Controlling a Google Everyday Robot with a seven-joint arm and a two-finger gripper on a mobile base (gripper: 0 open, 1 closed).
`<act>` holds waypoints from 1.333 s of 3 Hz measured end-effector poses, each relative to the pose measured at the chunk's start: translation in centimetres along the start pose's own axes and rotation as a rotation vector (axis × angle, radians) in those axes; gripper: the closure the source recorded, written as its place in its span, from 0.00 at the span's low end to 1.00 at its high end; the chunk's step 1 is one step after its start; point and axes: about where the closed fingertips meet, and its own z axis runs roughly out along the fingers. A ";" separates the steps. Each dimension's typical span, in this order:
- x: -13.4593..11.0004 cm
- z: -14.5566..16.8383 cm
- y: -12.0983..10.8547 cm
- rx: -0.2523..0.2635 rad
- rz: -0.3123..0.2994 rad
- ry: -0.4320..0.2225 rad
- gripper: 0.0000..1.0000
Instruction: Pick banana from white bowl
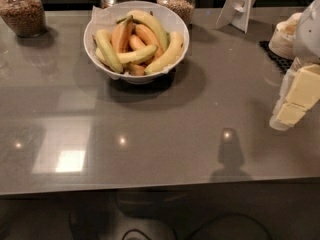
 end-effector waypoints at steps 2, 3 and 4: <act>-8.7 3.8 -3.6 0.043 -0.045 -0.197 0.00; -13.7 5.2 -5.5 0.068 -0.061 -0.275 0.00; -18.7 6.0 -7.2 0.090 -0.066 -0.331 0.00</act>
Offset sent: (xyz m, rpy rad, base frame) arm 0.1088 0.1296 -0.0057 0.2612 -0.1661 0.1262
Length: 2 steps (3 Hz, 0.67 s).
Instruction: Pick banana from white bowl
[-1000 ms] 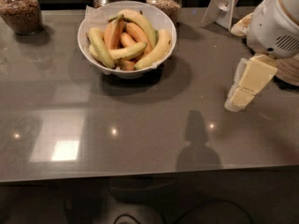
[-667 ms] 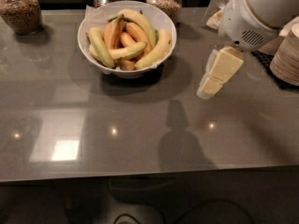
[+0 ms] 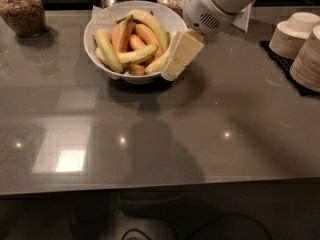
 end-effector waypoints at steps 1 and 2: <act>-3.8 2.4 -1.7 0.019 0.018 -0.023 0.00; -7.2 5.2 -3.0 0.016 0.074 -0.033 0.00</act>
Offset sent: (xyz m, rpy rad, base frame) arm 0.0854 0.1115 0.0076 0.0946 0.0348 -0.1056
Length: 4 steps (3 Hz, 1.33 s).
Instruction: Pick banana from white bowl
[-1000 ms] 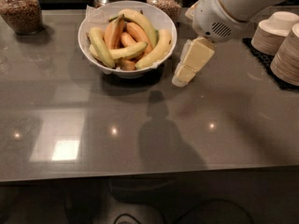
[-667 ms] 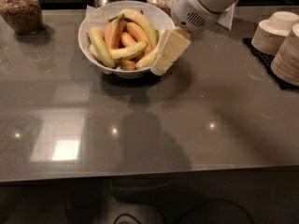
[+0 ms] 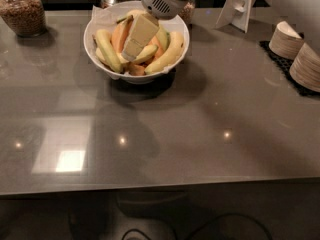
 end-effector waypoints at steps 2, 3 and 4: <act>-0.8 0.7 0.1 0.012 0.019 -0.026 0.00; -3.6 2.7 0.4 0.017 0.049 -0.083 0.00; -6.6 4.8 0.4 0.027 0.105 -0.125 0.16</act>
Offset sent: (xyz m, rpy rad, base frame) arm 0.0083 0.0223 -0.0019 0.0782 -0.0217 -0.0351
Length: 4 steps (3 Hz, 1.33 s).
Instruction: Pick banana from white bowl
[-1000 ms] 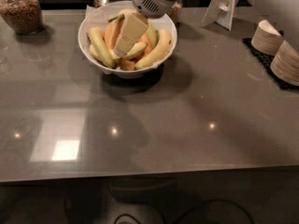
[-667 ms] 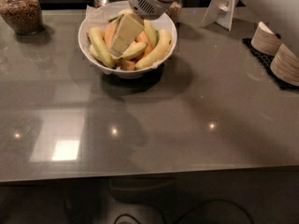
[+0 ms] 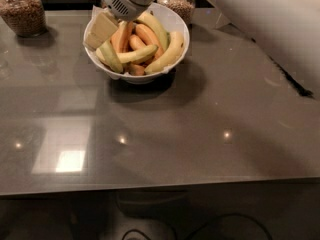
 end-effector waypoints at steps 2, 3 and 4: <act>-1.1 3.0 0.7 0.009 0.106 0.025 0.38; -0.2 3.6 0.4 0.029 0.153 0.056 0.39; 0.7 4.2 0.2 0.042 0.198 0.081 0.38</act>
Offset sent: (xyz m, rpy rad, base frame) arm 0.0171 0.0333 -0.0277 0.0355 0.1063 -0.1430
